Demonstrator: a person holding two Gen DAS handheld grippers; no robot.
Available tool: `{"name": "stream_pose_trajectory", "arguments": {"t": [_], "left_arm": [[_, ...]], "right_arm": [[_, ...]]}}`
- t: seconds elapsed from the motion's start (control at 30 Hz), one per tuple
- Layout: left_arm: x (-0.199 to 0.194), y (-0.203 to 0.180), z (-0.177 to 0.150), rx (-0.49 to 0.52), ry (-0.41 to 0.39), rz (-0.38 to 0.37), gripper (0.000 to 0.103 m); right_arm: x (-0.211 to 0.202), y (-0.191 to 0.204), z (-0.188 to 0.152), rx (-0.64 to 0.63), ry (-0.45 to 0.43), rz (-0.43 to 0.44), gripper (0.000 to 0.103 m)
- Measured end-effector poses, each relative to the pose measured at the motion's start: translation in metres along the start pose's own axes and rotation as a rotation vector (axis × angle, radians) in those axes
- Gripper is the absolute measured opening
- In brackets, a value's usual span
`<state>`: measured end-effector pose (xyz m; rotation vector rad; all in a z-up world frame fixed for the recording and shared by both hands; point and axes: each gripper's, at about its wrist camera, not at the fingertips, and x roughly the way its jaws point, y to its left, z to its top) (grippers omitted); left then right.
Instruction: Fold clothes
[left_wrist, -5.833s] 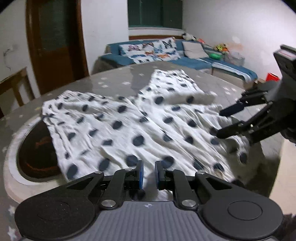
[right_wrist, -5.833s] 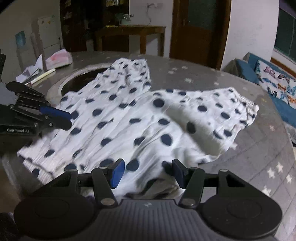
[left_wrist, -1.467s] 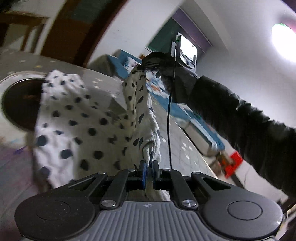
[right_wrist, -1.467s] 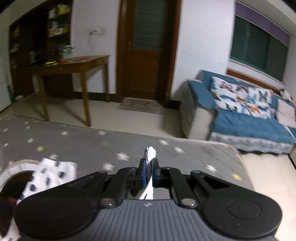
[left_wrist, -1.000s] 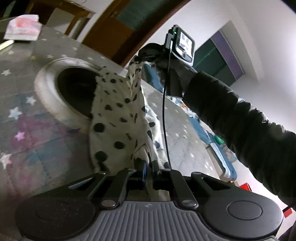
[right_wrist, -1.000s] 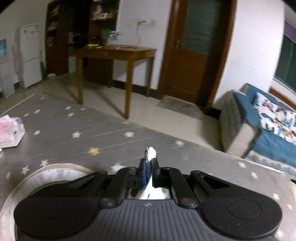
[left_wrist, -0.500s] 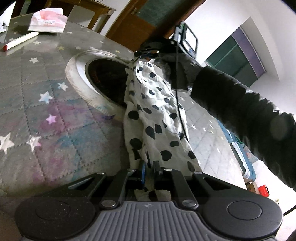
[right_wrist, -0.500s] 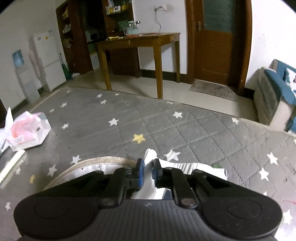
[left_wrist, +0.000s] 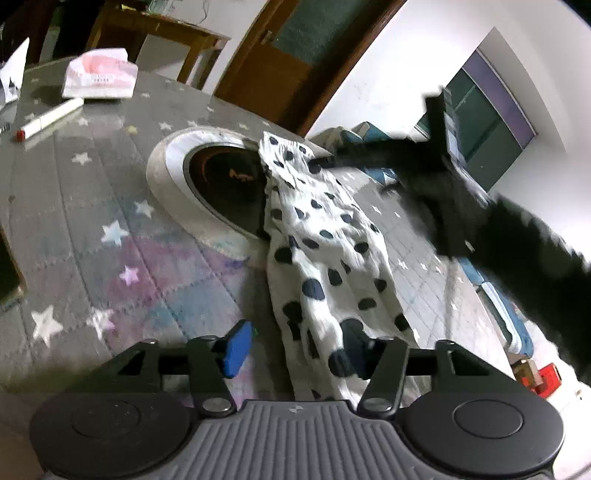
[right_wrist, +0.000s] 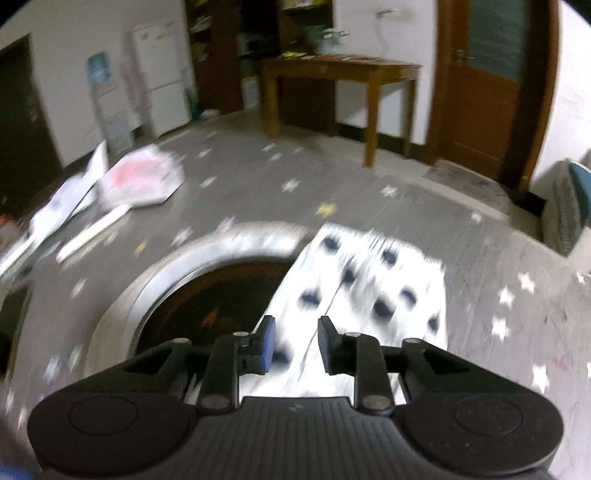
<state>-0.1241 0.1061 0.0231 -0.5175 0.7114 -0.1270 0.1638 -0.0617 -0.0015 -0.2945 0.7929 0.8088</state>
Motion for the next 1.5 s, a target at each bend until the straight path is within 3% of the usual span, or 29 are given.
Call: {"name": "stream_pose_trajectory", "arguments": {"t": [0.17, 0.33, 0.53, 0.7, 0.83, 0.97, 1.1, 1.17, 1.23, 1.33, 1.5], "left_arm": [[-0.002, -0.002, 0.01, 0.023, -0.047, 0.03, 0.089], [-0.002, 0.002, 0.023, 0.015, -0.084, 0.06, 0.1], [0.008, 0.002, 0.036, 0.027, -0.089, 0.096, 0.101], [0.008, -0.003, 0.039, 0.035, -0.101, 0.119, 0.102], [0.005, 0.0, 0.038, 0.029, -0.109, 0.122, 0.103], [0.008, 0.003, 0.039, 0.016, -0.104, 0.123, 0.103], [0.012, 0.004, 0.04, 0.007, -0.098, 0.119, 0.103], [0.013, 0.003, 0.039, 0.006, -0.096, 0.112, 0.103], [0.014, 0.003, 0.039, 0.004, -0.094, 0.106, 0.103], [0.013, 0.003, 0.038, 0.004, -0.092, 0.103, 0.103], [0.013, 0.008, 0.039, -0.011, -0.095, 0.11, 0.103]], "right_arm": [[-0.03, 0.028, -0.047, -0.084, 0.035, 0.038, 0.035], [-0.06, 0.05, -0.088, -0.112, 0.027, 0.065, 0.037], [-0.072, 0.086, -0.114, -0.203, -0.003, 0.088, 0.041], [-0.059, 0.1, -0.114, -0.161, -0.017, 0.118, 0.041], [-0.081, 0.102, -0.111, -0.124, -0.044, 0.14, 0.041], [-0.103, 0.11, -0.118, -0.081, -0.018, 0.232, 0.04], [-0.115, 0.122, -0.129, -0.044, 0.034, 0.316, 0.038], [-0.11, 0.13, -0.135, -0.058, 0.058, 0.305, 0.033], [-0.104, 0.135, -0.141, -0.059, 0.069, 0.291, 0.016], [-0.103, 0.131, -0.145, -0.019, 0.06, 0.296, 0.003], [-0.125, 0.117, -0.133, 0.045, -0.016, 0.298, 0.002]]}}
